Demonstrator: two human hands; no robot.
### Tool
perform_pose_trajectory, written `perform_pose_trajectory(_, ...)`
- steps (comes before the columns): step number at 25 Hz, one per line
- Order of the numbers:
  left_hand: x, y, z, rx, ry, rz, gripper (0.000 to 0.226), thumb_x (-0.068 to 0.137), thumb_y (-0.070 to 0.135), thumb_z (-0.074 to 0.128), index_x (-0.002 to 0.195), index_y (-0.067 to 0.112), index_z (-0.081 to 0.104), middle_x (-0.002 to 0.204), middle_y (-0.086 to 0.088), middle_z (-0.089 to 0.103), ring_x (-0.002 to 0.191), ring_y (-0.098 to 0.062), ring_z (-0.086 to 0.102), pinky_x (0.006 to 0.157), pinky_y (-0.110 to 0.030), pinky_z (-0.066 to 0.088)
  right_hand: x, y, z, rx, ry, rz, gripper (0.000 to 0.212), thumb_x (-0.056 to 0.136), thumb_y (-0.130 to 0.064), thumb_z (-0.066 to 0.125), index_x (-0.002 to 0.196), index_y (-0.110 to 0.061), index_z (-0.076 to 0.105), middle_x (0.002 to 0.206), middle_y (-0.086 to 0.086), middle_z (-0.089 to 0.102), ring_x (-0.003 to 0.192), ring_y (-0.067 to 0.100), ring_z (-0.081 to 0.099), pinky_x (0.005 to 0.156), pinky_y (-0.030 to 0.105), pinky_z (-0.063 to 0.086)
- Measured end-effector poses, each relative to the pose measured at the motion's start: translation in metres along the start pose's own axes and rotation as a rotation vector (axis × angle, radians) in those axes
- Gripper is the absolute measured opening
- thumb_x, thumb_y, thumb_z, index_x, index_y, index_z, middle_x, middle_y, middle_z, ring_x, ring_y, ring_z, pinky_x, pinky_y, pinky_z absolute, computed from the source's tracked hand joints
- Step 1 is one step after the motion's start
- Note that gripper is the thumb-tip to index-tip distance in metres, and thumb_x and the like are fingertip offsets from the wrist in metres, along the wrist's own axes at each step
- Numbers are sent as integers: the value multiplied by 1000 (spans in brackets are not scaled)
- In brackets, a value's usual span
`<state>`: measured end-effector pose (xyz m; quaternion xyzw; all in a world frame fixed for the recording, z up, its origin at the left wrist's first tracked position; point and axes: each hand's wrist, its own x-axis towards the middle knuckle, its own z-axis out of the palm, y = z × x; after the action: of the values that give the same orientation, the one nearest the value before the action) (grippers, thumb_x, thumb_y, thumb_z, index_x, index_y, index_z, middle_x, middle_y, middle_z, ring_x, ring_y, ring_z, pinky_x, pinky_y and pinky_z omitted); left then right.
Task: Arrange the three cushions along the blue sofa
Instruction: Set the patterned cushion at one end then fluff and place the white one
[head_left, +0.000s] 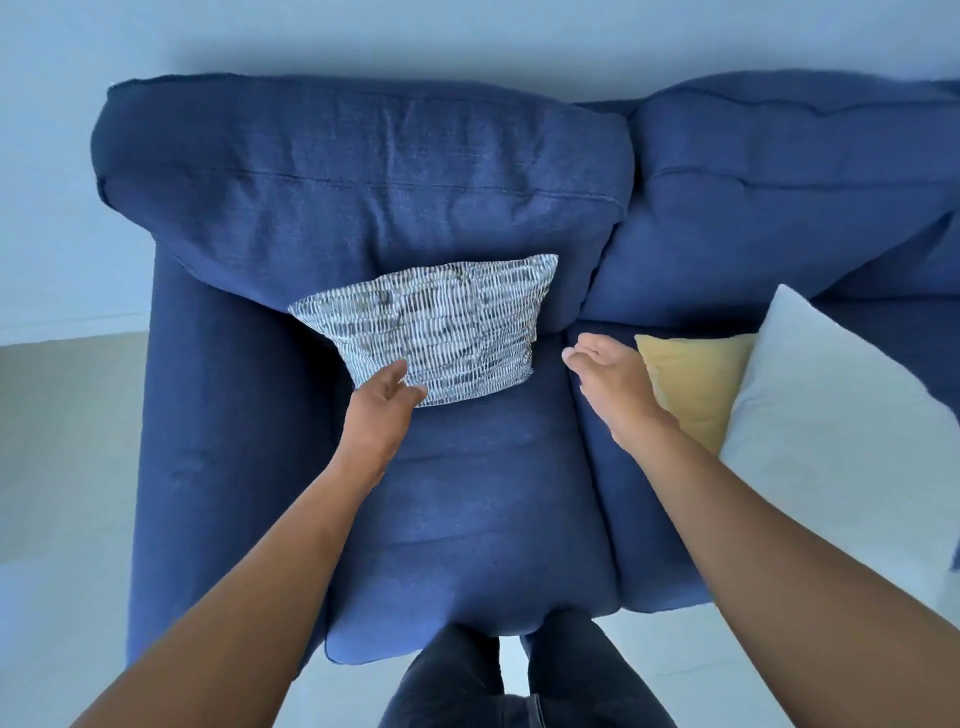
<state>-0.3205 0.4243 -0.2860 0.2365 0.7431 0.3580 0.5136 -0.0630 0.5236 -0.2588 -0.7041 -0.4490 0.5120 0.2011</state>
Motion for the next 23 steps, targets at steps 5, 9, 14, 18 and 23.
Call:
perform_pose_trajectory(5,-49,-3,46,126,-90,78,58,99,21,68,154,16,52,157,4,55,143,-8,49,116,-27,37,-47,30,-61,-84,66,-62,21,100,-24,62,105,-5,67,121,11,75,134,26,62,101,32,48)
perform_pose_trajectory(9,-82,1,102,249,-199,119,60,100,24,66,157,19,48,161,6,50,148,-8,45,121,-34,38,-69,60,-124,-106,125,-51,31,99,-32,59,123,-16,69,120,-10,68,120,11,64,101,29,42)
perform_pose_trajectory(14,-110,2,192,397,-287,168,60,101,28,64,158,26,46,162,2,49,149,-11,45,109,-25,40,-78,121,-204,-97,183,-22,52,103,-30,59,153,-14,54,156,2,58,143,17,54,100,18,40)
perform_pose_trajectory(18,-151,1,283,475,-286,157,60,100,30,64,157,27,46,156,1,55,146,-12,49,110,-29,44,-82,191,-286,-52,180,24,56,102,-35,62,153,-17,52,157,0,57,142,18,55,110,30,40)
perform_pose_trajectory(23,-180,-6,368,599,-284,149,62,98,33,64,157,28,46,122,23,65,113,8,61,86,-14,43,-82,257,-370,-7,210,116,63,100,-37,64,157,-17,48,161,3,52,148,21,49,120,39,40)
